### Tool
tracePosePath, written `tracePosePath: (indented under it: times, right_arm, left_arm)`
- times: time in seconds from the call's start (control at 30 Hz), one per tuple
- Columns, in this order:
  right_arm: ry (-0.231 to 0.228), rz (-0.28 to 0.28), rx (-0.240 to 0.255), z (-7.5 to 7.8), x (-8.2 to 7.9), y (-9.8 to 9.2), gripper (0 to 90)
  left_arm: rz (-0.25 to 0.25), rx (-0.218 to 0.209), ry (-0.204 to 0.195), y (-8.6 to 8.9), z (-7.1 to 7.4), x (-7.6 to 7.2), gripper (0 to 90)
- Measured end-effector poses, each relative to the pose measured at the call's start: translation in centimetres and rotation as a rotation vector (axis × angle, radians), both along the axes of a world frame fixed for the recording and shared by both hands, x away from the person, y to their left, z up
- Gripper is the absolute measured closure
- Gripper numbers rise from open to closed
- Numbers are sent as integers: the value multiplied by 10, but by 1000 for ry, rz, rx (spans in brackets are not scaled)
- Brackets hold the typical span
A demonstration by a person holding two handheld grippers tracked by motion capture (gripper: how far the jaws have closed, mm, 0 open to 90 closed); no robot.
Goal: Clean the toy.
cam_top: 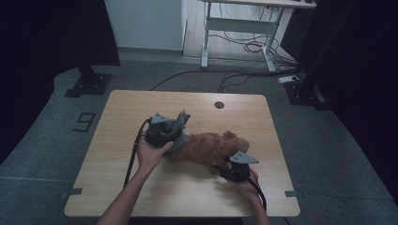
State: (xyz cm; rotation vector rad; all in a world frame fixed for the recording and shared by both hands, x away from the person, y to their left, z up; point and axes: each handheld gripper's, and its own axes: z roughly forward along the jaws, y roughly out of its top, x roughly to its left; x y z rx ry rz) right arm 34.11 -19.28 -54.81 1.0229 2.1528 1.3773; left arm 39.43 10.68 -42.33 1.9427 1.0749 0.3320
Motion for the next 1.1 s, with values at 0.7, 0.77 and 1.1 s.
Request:
tracePosePath:
  times: [0.7, 0.77, 1.1]
  right_arm:
    - [-9, -76, 165, 46, -45, -57, 142]
    - [-25, -56, 169, 58, -45, -53, 133]
    - [106, 39, 14, 66, -5, -4, 134]
  left_arm:
    - [-49, -125, 20, 12, -53, -38, 760]
    - [-52, -129, 19, 12, -54, -42, 760]
    - [-70, -134, 14, 17, -60, -55, 760]
